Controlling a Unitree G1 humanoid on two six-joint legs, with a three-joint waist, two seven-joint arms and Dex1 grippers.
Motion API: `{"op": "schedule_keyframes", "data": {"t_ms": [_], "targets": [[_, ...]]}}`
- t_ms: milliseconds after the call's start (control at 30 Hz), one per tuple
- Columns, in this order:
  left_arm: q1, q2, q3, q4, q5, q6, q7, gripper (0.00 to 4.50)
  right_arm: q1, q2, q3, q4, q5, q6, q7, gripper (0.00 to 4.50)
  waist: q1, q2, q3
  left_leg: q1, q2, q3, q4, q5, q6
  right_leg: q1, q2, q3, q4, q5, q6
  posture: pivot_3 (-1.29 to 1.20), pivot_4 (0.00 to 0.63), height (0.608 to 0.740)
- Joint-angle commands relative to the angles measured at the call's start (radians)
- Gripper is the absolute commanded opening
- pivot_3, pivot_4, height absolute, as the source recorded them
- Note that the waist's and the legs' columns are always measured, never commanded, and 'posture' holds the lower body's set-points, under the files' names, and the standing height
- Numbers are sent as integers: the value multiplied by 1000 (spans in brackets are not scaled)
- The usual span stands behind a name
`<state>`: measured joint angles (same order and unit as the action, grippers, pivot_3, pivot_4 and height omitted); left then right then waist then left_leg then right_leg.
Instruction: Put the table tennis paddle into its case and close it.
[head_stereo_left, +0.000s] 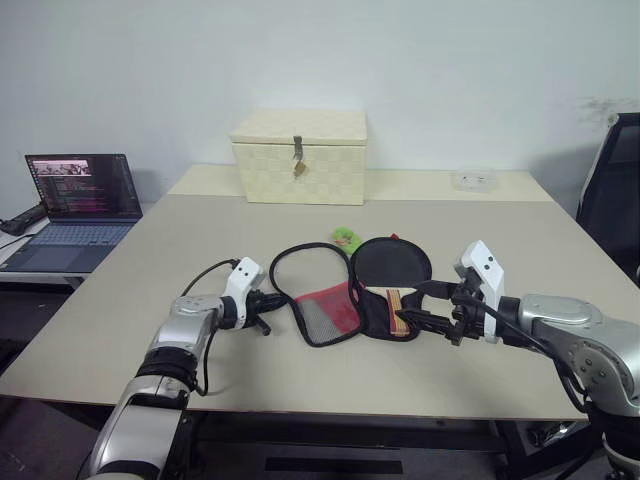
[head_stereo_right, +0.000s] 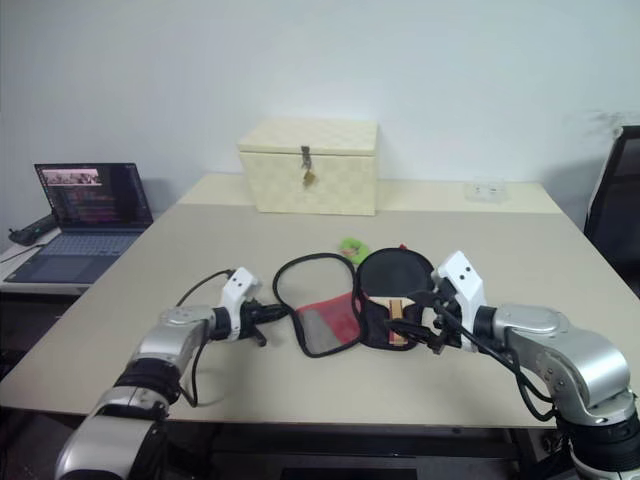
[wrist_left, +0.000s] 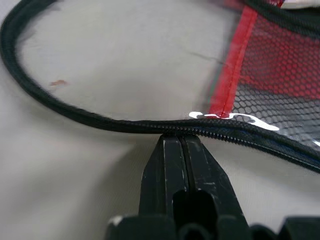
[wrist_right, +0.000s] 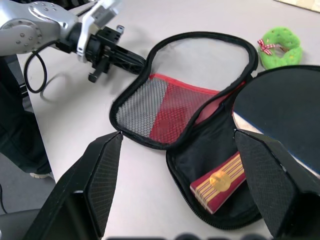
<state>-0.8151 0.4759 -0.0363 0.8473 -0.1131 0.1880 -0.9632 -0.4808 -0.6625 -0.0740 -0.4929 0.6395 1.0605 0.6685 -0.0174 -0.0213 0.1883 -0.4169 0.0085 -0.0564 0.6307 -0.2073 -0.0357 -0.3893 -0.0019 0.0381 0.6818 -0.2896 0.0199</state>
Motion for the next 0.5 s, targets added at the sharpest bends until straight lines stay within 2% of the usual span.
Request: {"op": "schedule_keyframes", "data": {"t_ms": [33,333,500], "targets": [[-64,-46,-16,-12,6,-25,-12,10,-19,-20,-13,-4,-1,-27,-2,3890,0,0,0,0,0,0,0,0,0,0,0,0,0,0,0,0,150,740],[-159,-104,-47,-87,5,-49,-78,10,11,-57,-54,-2,15,-27,2,3890,-11,0,0,0,0,1,-1,0,0,-1,1,1,0,0,0,0,150,740],[-214,-145,-65,-40,22,-82,-93,10,21,-68,-61,-4,21,-27,0,3890,-11,0,0,0,0,1,-1,0,0,-1,1,1,0,0,0,0,150,740]]}}
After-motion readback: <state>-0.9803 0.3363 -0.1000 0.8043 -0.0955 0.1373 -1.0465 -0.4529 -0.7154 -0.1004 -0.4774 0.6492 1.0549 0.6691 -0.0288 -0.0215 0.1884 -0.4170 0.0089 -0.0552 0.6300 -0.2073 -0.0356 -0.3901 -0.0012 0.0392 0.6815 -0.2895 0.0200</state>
